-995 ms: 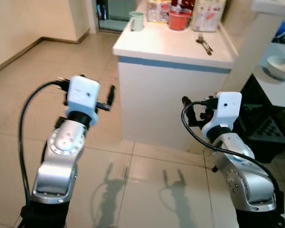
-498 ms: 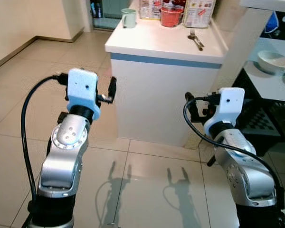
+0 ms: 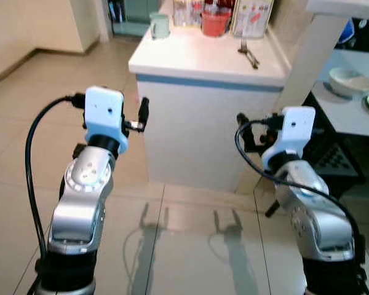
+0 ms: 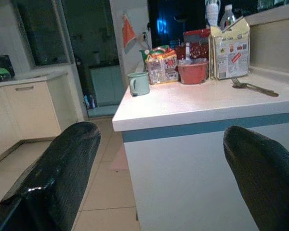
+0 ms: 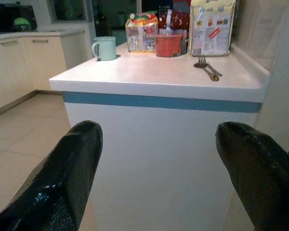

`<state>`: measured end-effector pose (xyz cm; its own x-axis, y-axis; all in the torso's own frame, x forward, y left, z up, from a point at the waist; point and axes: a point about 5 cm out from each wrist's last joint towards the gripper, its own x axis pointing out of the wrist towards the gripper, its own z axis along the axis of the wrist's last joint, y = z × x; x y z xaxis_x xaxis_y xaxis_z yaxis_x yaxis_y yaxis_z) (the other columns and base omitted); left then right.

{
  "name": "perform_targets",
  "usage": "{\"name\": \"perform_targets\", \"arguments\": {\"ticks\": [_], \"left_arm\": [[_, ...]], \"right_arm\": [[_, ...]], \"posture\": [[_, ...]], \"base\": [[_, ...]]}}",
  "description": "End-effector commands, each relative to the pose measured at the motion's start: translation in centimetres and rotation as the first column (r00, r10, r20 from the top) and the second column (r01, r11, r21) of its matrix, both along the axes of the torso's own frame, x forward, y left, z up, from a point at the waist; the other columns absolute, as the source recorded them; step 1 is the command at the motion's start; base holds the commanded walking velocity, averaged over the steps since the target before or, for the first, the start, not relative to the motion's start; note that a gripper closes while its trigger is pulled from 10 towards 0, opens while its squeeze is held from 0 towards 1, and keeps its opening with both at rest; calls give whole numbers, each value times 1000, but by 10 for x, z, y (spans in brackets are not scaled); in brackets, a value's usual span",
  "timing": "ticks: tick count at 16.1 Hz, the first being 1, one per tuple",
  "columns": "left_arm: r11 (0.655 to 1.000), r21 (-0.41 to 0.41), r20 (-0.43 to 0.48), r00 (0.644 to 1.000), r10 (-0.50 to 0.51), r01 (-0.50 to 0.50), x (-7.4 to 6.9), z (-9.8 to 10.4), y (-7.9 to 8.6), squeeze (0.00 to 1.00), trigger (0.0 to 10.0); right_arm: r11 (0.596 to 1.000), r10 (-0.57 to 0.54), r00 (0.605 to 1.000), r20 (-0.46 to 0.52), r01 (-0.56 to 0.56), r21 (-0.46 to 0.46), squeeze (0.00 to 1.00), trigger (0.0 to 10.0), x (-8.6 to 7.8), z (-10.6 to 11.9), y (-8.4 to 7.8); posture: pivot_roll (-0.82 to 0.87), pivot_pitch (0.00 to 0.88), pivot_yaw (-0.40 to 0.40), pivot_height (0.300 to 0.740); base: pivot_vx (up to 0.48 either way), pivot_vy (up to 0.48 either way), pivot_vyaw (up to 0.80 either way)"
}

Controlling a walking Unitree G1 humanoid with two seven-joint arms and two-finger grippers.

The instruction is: Setting the table

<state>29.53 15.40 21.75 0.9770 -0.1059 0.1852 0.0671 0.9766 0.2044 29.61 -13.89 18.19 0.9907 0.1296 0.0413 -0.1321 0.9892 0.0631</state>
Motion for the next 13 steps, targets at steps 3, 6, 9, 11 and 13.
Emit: {"name": "perform_targets", "arguments": {"ticks": [3,6,9,11,13], "left_arm": [[1000,-2,-5,1000,-3,3,2,-1,0,0,10000],[1000,2,-6,1000,-4,4,2,-1,0,0,10000],[1000,2,-6,1000,-6,6,2,-1,0,0,10000],[1000,1,-5,1000,-10,10,2,-1,-1,0,10000],[1000,0,-6,1000,-12,12,2,-1,-1,0,10000]], "right_arm": [[1000,-9,1000,2,9,-6,0,10000,2,1,-3],[1000,-9,1000,2,9,-6,0,10000,3,1,-4],[1000,-9,1000,2,9,-5,0,10000,3,1,-4],[1000,-7,1000,6,7,-4,0,10000,3,1,-3],[1000,-7,1000,6,7,-7,0,10000,3,1,-3]], "posture": [[11,0,-40,740],[11,0,-40,740],[11,0,-40,740],[11,0,-39,740],[11,0,-39,740]], "base": [[368,0,0],[366,0,0],[370,0,0],[368,0,0],[368,0,0]]}}
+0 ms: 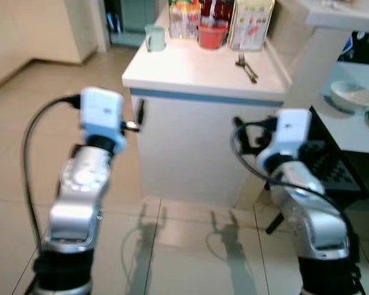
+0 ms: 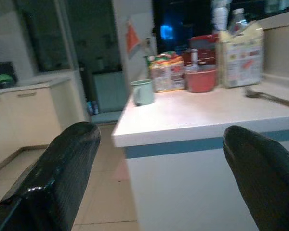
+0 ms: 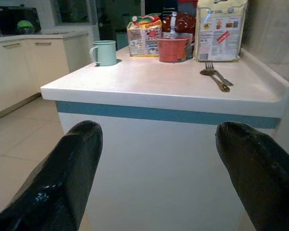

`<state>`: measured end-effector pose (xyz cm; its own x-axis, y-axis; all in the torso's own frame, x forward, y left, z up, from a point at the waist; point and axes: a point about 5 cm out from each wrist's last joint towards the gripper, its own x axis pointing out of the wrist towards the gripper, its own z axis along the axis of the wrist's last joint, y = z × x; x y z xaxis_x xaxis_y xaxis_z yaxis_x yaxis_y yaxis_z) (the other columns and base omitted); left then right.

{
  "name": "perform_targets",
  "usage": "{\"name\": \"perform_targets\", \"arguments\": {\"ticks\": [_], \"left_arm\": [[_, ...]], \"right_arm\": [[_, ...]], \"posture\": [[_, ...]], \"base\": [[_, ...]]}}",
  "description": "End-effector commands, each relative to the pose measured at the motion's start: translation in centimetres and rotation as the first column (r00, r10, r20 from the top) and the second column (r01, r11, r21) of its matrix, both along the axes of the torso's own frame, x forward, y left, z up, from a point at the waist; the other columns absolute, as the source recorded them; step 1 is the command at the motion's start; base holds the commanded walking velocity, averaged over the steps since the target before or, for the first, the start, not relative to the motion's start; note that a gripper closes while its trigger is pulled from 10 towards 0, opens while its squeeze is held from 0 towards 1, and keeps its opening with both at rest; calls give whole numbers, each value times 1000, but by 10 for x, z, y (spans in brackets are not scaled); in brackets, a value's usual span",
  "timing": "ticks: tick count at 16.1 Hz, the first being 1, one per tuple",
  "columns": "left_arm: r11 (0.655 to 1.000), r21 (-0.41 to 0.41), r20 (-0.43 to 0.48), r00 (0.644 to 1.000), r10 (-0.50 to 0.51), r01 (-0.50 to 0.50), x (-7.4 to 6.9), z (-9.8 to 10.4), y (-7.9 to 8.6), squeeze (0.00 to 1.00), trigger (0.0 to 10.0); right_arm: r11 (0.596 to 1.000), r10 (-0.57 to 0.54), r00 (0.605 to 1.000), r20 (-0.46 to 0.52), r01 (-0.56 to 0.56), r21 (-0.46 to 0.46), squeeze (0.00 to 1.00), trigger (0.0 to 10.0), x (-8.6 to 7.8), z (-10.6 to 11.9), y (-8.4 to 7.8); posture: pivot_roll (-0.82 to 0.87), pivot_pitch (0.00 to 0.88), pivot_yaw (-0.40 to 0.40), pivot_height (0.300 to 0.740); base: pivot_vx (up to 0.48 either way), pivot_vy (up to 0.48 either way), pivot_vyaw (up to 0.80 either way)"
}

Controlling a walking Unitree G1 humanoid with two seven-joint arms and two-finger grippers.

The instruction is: Setting the table

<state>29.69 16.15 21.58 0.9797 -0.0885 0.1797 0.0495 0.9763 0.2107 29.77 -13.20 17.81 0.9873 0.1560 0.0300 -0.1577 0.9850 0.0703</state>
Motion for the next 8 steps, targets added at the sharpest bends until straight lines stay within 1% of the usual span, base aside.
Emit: {"name": "perform_targets", "arguments": {"ticks": [1,8], "left_arm": [[999,-7,0,1000,-31,31,0,0,-9,0,10000],[999,-3,1,999,-37,37,0,0,-9,0,10000]], "right_arm": [[999,-34,999,18,34,-15,0,10000,1,4,-10],[999,-32,999,16,32,-7,0,10000,2,4,-10]], "posture": [[12,0,-39,740],[13,0,-41,740]], "base": [[364,0,0],[368,0,0]]}}
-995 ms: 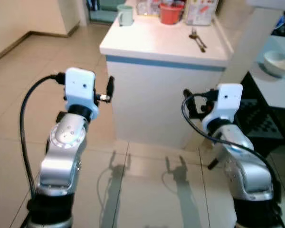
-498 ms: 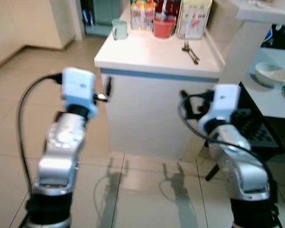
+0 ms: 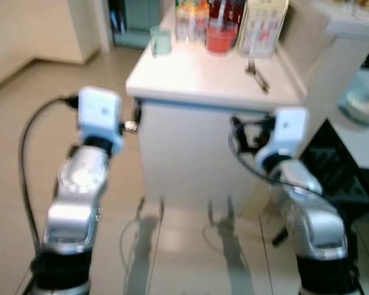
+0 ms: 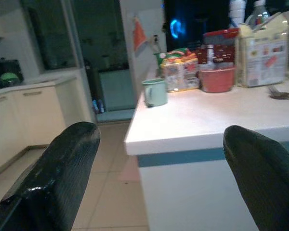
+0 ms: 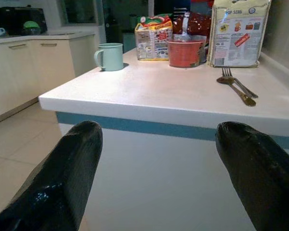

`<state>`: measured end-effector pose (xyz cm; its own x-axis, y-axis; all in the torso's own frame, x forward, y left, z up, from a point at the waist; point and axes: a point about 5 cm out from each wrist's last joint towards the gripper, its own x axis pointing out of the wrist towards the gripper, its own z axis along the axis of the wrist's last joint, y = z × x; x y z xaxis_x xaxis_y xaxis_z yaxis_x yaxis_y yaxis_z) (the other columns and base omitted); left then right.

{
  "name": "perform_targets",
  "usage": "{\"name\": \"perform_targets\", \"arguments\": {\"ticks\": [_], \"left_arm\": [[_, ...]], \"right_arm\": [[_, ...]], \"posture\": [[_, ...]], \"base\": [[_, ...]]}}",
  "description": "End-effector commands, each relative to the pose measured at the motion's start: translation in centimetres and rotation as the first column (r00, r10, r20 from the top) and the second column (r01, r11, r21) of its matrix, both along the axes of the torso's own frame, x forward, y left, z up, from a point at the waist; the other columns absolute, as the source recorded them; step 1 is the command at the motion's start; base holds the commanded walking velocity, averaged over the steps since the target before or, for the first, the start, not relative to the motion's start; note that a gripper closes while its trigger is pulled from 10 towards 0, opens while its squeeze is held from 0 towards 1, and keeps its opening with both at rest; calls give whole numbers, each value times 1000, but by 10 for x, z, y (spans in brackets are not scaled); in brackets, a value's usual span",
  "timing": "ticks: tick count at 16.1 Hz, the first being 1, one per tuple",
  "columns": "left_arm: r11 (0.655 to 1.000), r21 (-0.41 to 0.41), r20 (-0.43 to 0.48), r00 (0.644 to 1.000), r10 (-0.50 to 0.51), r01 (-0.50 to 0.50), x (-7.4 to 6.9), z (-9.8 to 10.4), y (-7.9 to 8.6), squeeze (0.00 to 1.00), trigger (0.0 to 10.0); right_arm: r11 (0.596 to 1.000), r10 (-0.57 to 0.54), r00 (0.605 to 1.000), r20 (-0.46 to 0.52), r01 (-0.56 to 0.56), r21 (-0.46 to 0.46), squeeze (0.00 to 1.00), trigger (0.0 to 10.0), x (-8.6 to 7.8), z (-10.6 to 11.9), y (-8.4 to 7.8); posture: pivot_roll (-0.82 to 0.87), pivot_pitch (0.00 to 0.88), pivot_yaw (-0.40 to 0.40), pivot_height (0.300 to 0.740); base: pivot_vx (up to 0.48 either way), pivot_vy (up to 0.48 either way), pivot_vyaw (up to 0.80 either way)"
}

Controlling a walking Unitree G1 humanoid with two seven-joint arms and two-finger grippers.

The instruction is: Setting the table

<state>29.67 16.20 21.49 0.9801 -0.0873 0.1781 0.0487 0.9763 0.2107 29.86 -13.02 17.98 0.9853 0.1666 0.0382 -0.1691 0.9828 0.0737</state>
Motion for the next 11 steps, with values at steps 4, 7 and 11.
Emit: {"name": "perform_targets", "arguments": {"ticks": [4,7,11], "left_arm": [[999,1,2,999,-46,46,1,1,-12,0,10000],[999,3,1,999,-48,48,1,1,-12,0,10000],[999,4,0,999,-47,47,2,1,-12,0,10000]], "right_arm": [[999,-45,999,1,45,9,0,10000,2,2,-12],[999,-40,999,2,40,11,0,10000,2,3,-12],[999,-45,999,6,45,4,0,10000,4,4,-14]], "posture": [[9,0,-34,740],[10,0,-35,740],[10,0,-35,740]], "base": [[368,0,0],[370,0,-438],[368,0,-103]]}}
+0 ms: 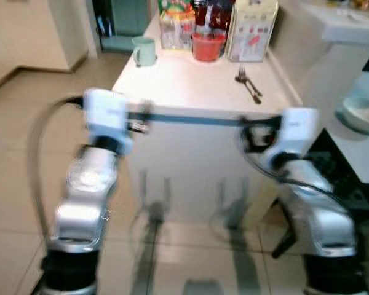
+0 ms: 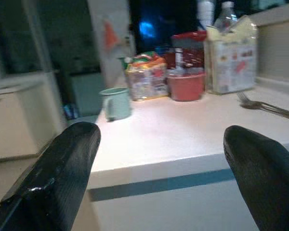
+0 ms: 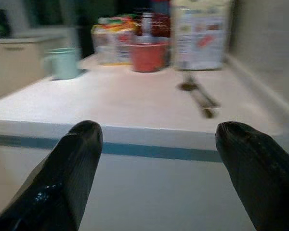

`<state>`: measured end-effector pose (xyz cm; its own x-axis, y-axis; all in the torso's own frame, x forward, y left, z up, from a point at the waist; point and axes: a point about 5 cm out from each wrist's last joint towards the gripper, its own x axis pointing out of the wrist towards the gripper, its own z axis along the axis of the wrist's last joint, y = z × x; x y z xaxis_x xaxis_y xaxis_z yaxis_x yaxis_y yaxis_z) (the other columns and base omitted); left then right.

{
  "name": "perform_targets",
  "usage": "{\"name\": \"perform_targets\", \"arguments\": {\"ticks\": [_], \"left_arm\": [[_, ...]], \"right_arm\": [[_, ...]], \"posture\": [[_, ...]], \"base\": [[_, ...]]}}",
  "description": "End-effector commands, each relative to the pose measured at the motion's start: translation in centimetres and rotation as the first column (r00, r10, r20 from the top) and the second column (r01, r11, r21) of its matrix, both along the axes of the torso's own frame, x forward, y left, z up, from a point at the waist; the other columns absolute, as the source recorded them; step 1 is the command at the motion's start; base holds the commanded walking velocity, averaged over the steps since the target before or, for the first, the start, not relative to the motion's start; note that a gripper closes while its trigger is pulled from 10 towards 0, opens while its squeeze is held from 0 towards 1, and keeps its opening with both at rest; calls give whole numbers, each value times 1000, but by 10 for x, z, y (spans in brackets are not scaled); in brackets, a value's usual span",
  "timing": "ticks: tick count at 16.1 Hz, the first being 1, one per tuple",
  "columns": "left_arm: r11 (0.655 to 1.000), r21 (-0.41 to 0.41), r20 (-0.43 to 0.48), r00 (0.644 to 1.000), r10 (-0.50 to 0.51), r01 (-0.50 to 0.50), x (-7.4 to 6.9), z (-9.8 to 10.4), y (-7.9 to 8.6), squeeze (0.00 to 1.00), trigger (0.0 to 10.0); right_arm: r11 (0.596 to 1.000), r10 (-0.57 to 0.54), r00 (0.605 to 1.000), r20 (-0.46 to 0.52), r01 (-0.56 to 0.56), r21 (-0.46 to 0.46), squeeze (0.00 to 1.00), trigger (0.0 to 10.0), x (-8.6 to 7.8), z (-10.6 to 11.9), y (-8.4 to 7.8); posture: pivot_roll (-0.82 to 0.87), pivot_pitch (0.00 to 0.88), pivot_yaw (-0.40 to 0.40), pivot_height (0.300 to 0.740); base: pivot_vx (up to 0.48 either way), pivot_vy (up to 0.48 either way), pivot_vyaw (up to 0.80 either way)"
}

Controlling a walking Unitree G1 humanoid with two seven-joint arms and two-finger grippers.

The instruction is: Setting the table

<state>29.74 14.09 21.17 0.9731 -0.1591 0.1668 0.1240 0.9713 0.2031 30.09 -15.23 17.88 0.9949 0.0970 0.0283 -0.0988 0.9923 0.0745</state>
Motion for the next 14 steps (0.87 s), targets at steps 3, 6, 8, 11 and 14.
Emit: {"name": "perform_targets", "arguments": {"ticks": [3,6,8,11,14], "left_arm": [[1000,10,13,1000,26,-26,1,5,9,0,10000],[1000,11,13,1000,28,-28,2,4,9,0,10000],[1000,11,13,1000,28,-28,1,4,10,0,10000],[999,10,14,999,30,-30,2,4,10,0,10000],[1000,11,13,999,29,-29,1,4,9,0,10000]], "right_arm": [[999,27,1000,10,-27,18,0,10000,2,5,8],[1000,23,1000,17,-23,8,0,10000,2,6,7],[1000,22,1000,18,-22,4,0,10000,2,6,7],[1000,28,999,28,-28,7,0,10000,2,7,7],[999,36,999,28,-35,-21,0,10000,2,8,8]], "posture": [[9,0,-33,740],[9,0,-33,740],[9,0,-33,740],[9,0,-35,740],[9,0,-35,740]], "base": [[364,0,-533],[369,0,-267],[368,0,0],[366,0,0],[369,0,0]]}}
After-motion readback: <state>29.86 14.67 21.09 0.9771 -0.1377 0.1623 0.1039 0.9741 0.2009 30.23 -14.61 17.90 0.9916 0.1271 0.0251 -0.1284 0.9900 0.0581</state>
